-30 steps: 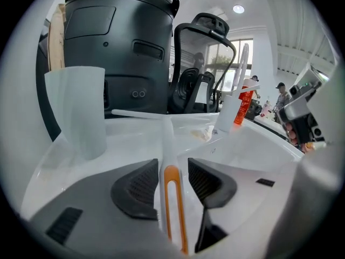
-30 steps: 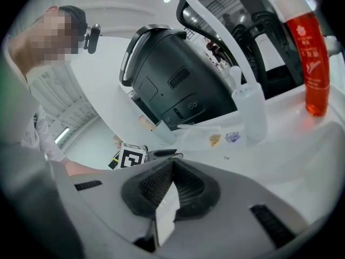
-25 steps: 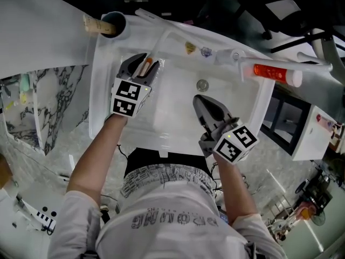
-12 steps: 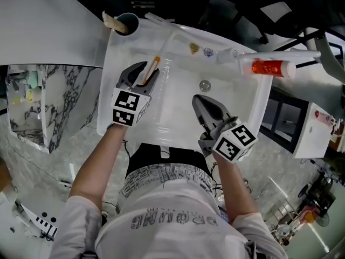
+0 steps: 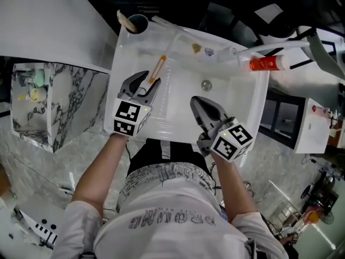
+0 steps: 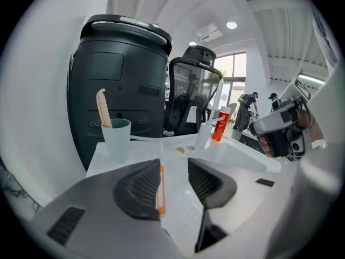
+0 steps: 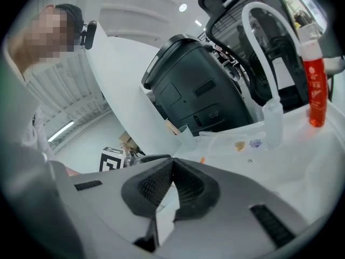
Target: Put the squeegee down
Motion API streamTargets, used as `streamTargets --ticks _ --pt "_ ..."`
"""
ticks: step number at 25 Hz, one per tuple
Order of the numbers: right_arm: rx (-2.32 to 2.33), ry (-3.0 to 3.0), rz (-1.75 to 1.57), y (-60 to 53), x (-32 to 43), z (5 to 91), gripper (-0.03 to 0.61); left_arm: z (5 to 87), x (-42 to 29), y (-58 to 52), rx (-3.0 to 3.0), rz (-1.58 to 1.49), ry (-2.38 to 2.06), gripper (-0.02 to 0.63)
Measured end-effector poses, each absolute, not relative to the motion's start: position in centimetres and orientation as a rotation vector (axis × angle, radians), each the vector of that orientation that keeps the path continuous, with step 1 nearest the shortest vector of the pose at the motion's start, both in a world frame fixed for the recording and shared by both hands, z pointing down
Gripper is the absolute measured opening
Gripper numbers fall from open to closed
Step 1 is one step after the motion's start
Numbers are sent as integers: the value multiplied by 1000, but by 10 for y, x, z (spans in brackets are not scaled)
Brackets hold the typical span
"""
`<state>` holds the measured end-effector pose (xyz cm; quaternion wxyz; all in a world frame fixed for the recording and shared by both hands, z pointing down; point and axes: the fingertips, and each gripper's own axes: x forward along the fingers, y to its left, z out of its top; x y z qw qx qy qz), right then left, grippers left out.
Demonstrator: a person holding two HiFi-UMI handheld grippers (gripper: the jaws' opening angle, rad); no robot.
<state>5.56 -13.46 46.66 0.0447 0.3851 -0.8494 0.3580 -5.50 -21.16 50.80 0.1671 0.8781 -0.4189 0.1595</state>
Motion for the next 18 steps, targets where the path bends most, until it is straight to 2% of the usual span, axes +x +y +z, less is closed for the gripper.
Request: streamTargets --ticks 7,18 --pt "1177 -2615 1068 -119 40 457 8 478 -72 -187 2537 411 -1214 171" --pt "1206 -2623 1010 -96 28 440 8 449 -96 -150 2588 372 -1224 132"
